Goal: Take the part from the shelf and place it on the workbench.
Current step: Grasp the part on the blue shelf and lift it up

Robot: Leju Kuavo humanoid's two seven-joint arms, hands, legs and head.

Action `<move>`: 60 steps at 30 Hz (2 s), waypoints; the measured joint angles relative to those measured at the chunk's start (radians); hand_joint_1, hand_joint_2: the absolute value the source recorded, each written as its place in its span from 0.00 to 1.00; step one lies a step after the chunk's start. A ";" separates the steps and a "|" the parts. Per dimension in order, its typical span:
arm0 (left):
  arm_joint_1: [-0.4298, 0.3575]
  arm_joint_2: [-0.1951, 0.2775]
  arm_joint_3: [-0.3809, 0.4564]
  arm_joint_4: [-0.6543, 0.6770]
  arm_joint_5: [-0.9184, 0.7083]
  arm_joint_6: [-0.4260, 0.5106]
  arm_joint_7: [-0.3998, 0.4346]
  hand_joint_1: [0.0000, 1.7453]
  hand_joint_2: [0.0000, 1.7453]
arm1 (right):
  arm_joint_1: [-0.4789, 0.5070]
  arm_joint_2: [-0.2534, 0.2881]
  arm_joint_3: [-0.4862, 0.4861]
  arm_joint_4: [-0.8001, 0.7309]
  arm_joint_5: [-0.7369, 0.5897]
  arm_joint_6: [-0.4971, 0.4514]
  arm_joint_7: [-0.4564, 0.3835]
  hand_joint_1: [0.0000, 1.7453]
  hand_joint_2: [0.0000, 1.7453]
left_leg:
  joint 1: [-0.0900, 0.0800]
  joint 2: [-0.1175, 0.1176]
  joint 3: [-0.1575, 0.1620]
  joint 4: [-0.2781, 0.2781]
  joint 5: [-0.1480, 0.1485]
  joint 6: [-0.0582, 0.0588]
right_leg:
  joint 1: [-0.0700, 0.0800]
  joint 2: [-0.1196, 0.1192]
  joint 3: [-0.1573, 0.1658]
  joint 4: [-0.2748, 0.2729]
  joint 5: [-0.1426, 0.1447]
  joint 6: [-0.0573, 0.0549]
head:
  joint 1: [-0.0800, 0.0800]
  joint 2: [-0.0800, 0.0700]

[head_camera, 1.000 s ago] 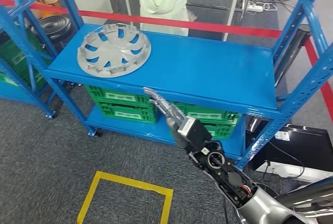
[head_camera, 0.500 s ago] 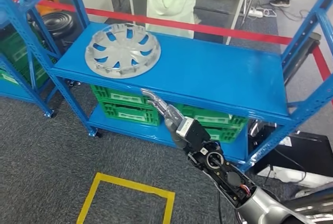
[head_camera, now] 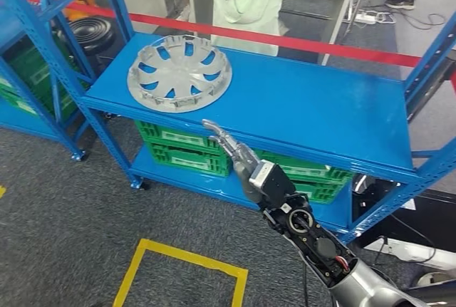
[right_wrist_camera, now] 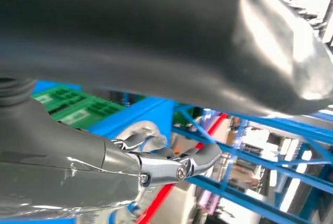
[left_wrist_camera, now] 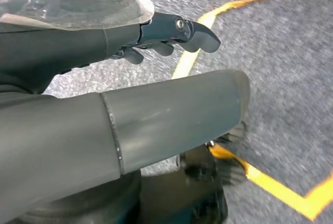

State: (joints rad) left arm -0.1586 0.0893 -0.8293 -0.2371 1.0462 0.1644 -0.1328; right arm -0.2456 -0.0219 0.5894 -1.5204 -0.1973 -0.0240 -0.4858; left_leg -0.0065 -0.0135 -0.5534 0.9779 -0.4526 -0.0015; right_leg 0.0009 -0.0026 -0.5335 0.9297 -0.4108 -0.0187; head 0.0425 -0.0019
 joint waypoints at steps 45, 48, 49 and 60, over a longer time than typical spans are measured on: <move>0.001 0.008 0.000 0.000 0.001 -0.007 0.000 0.00 0.00 | 0.000 0.004 -0.001 0.005 0.001 0.005 -0.003 0.00 0.00 | 0.018 0.007 -0.028 -0.026 0.046 0.015 | -0.001 -0.001 0.021 0.023 -0.051 0.042 | -0.025 0.000; 0.001 0.008 0.000 0.000 0.001 -0.007 0.000 0.00 0.00 | -0.002 0.004 -0.001 0.004 0.001 0.005 -0.004 0.00 0.00 | 0.020 0.007 -0.014 -0.029 0.039 0.031 | -0.006 0.000 -0.046 0.170 -0.120 0.055 | -0.013 0.000; 0.001 0.008 0.000 0.000 0.001 -0.007 0.000 0.00 0.00 | -0.001 0.004 -0.001 0.005 0.001 0.005 -0.004 0.00 0.00 | 0.019 0.007 -0.009 -0.029 0.035 0.034 | -0.007 0.000 -0.089 0.249 -0.148 0.058 | -0.009 0.000; 0.000 0.004 0.000 0.000 0.001 -0.007 0.000 0.00 0.00 | -0.001 0.004 -0.002 0.006 0.001 0.005 -0.004 0.00 0.00 | 0.009 0.002 0.046 -0.034 -0.011 0.008 | 0.007 0.000 -0.031 0.007 0.023 0.009 | 0.007 0.000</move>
State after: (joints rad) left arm -0.1586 0.0934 -0.8293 -0.2369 1.0475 0.1574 -0.1328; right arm -0.2462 -0.0176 0.5870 -1.5142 -0.1961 -0.0195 -0.4898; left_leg 0.0021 -0.0119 -0.5074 0.9437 -0.4635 0.0063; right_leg 0.0082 -0.0023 -0.5644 0.9370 -0.3883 -0.0096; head 0.0493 -0.0019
